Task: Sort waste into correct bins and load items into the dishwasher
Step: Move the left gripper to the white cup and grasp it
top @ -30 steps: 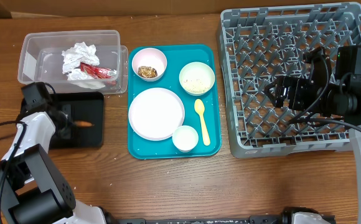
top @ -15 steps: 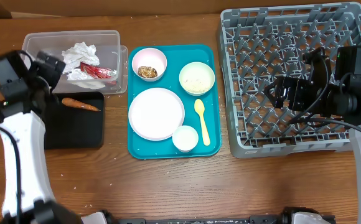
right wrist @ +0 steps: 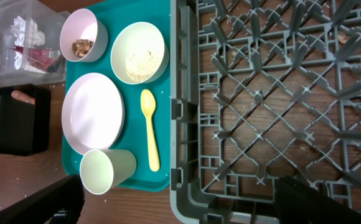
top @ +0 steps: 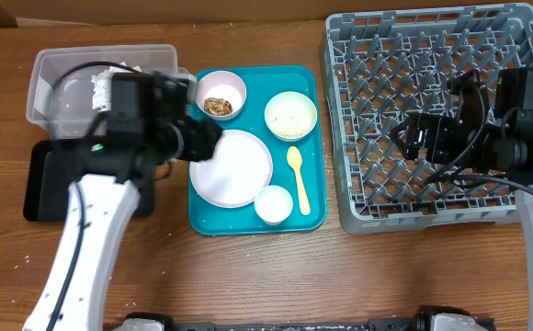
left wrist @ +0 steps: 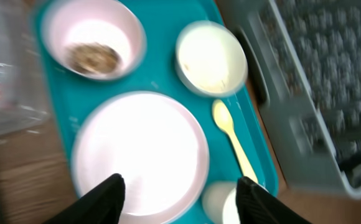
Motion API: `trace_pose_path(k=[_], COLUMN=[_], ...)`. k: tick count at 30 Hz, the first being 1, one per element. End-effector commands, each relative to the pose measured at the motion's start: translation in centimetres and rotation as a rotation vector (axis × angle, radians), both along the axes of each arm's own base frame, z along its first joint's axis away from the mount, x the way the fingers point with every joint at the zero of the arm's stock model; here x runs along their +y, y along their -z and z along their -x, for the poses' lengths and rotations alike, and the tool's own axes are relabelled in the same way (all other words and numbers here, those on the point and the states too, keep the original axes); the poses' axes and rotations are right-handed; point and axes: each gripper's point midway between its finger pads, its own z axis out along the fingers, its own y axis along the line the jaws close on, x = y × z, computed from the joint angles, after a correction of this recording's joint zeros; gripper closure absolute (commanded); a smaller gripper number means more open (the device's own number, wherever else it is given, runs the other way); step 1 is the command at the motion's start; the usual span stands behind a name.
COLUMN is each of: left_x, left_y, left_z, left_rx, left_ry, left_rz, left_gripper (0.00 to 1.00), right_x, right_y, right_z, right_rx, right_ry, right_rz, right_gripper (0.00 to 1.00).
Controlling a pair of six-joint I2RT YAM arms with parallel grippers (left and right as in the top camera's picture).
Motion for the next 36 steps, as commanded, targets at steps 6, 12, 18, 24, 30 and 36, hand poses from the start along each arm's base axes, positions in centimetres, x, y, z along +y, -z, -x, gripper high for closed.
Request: trace_pose_path(k=[6, 12, 18, 24, 30, 36], left_x=[-7.4, -9.3, -9.3, -8.6, -8.8, -9.4], left_y=[8.5, 12.6, 13.3, 13.6, 13.7, 14.8], left_z=[2.5, 3.9, 4.7, 6.3, 6.9, 7.7], left_rx=[0.233, 0.35, 0.391, 0.439, 0.451, 0.45], left_ry=[0.281, 0.345, 0.358, 0.4, 0.424, 0.445], left_rz=[-0.073, -0.11, -0.127, -0.157, -0.164, -0.17], left_gripper=[0.42, 0.47, 0.62, 0.67, 0.67, 0.7], right_x=[-0.1, -0.1, -0.1, -0.1, -0.1, -0.1], right_y=[-0.8, -0.7, -0.7, -0.7, -0.7, -0.7], right_z=[-0.3, -0.2, -0.2, -0.2, -0.2, -0.2], right_rx=[-0.026, -0.023, -0.022, -0.023, -0.022, -0.023], right_ry=[0.001, 0.001, 0.001, 0.001, 0.001, 0.001], right_rz=[0.003, 0.003, 0.003, 0.003, 0.003, 0.003], right_gripper=[0.0, 0.0, 0.0, 0.0, 0.0, 0.0])
